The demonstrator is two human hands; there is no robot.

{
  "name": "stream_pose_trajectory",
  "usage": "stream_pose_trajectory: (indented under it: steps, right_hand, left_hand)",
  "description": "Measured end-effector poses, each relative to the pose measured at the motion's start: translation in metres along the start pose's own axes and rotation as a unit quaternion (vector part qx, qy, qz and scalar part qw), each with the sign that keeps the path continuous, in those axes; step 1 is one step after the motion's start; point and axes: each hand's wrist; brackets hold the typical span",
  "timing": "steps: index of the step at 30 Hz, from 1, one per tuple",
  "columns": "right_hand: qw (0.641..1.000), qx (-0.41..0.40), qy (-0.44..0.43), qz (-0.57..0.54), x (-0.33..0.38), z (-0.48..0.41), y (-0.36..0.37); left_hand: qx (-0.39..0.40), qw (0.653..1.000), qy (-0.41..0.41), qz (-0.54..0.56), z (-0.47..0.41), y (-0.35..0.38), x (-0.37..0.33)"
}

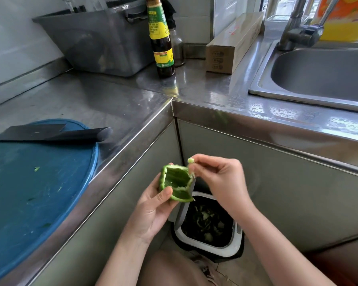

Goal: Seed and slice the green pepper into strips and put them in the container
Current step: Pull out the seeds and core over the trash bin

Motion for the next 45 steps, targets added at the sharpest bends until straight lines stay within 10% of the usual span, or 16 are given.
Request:
stream_pose_trajectory:
  steps: [7,18,35,45]
  right_hand:
    - [0.954,0.051,-0.074,0.287,-0.02,-0.004,-0.013]
    - [0.891,0.141,-0.174,0.396,-0.023,0.003,0.005]
    - [0.896,0.107,-0.196,0.383,-0.033,0.01,0.002]
    - [0.98,-0.027,-0.096,0.175,-0.024,0.013,-0.004]
  left_hand:
    - [-0.037,0.999,0.027,0.024,0.002,-0.007,-0.007]
    - [0.042,0.995,-0.003,-0.087,0.003,0.003,-0.006]
    - [0.037,0.99,-0.026,-0.136,0.002,0.01,0.003]
    - [0.021,0.999,0.003,-0.038,0.003,0.008,0.002]
Point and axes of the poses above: each hand's wrist, its own z-axis away from the middle knuckle, its own y-axis out of the palm, x = y × z, and after that the axes turned 1 degree about x, right-handed
